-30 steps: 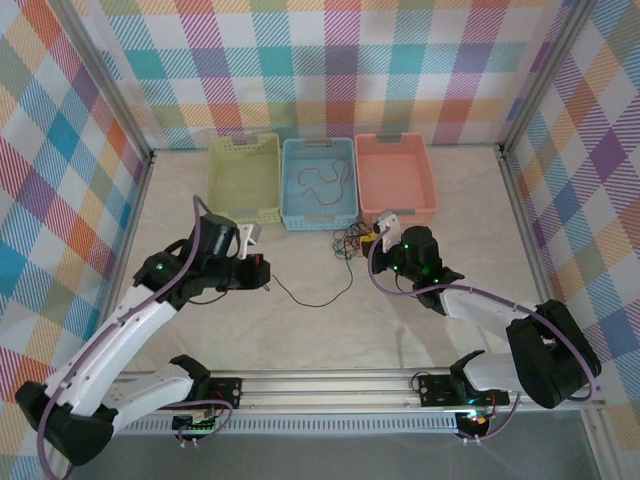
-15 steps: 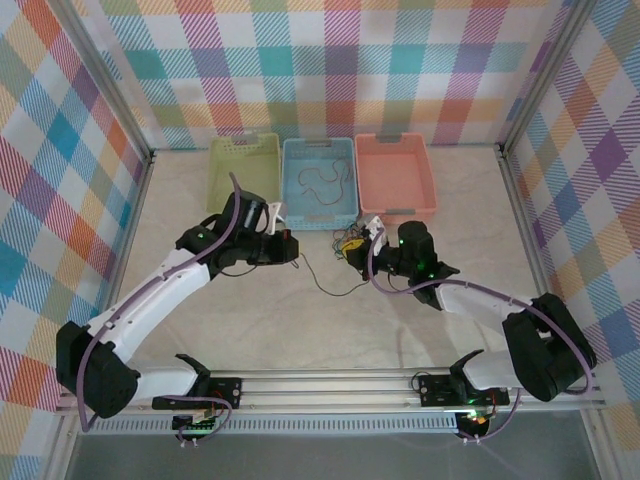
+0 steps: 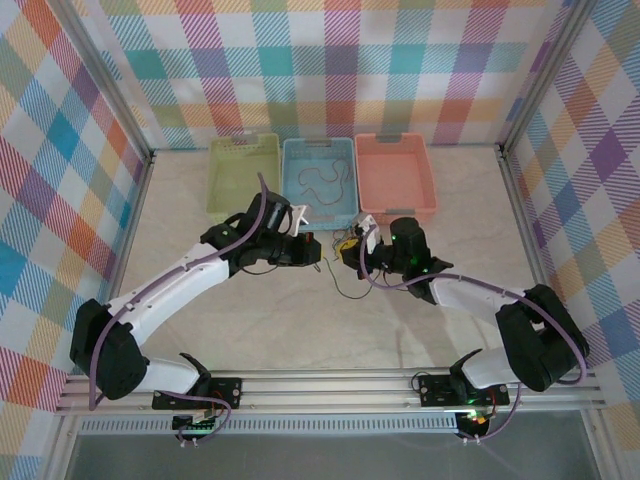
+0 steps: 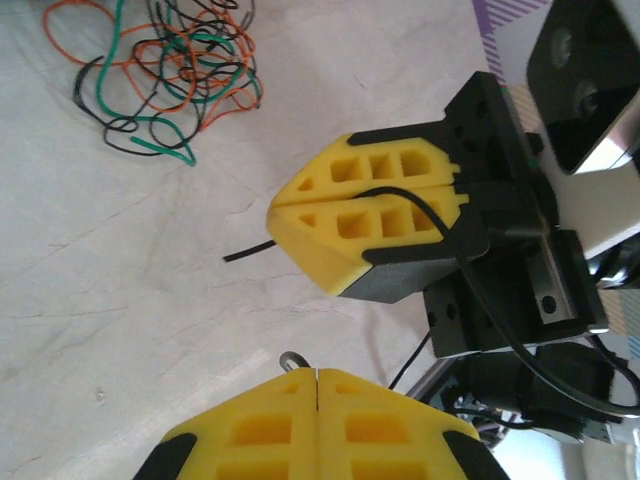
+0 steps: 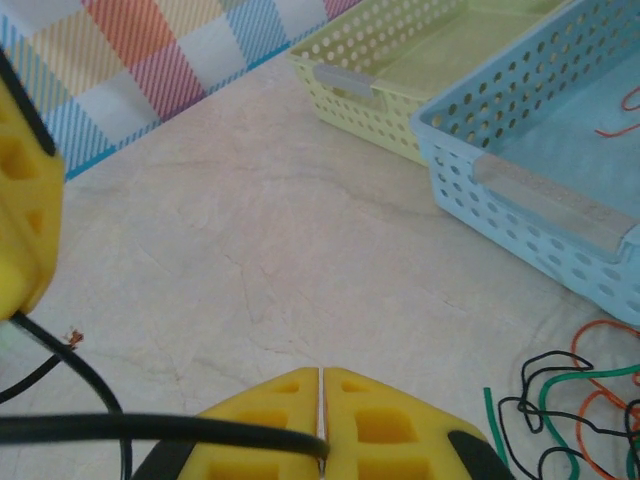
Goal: Untangle the cables
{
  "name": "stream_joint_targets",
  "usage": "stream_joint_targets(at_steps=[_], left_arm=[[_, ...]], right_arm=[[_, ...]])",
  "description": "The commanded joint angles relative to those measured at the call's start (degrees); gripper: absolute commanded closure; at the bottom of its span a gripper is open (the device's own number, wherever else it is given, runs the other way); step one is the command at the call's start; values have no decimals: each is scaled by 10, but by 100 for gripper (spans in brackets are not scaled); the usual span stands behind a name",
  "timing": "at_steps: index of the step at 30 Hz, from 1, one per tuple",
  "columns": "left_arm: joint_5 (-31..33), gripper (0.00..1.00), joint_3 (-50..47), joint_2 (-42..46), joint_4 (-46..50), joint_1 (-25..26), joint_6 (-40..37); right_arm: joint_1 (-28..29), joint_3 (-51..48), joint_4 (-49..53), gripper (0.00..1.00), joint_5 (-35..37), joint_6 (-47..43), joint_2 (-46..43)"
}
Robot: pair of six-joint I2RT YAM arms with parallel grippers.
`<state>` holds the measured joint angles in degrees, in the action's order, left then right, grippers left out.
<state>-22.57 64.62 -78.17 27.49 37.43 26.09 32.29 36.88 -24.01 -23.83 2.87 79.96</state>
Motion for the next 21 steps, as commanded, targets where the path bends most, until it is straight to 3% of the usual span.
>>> stream_joint_targets(at_steps=[1, 3, 5, 9, 13, 17, 21], left_arm=[[42, 100, -16, -11, 25, 3, -10], [47, 87, -19, -19, 30, 4, -12], [72, 61, -18, -23, 41, 4, -15], [111, 38, -24, -6, 56, 2, -24], [102, 33, -45, 25, 46, 1, -20], [21, 33, -79, 54, -10, 3, 11], [-14, 29, -111, 86, -70, 12, 65]], right_arm=[[4, 24, 32, 100, 26, -5, 19], [5, 33, 46, 100, 33, -5, 30], [7, 43, 62, 100, 40, -10, 41], [12, 64, 91, 98, 49, -13, 65], [14, 79, 106, 97, 52, -14, 85], [17, 89, 118, 96, 50, -15, 98], [19, 92, 122, 96, 52, -18, 100]])
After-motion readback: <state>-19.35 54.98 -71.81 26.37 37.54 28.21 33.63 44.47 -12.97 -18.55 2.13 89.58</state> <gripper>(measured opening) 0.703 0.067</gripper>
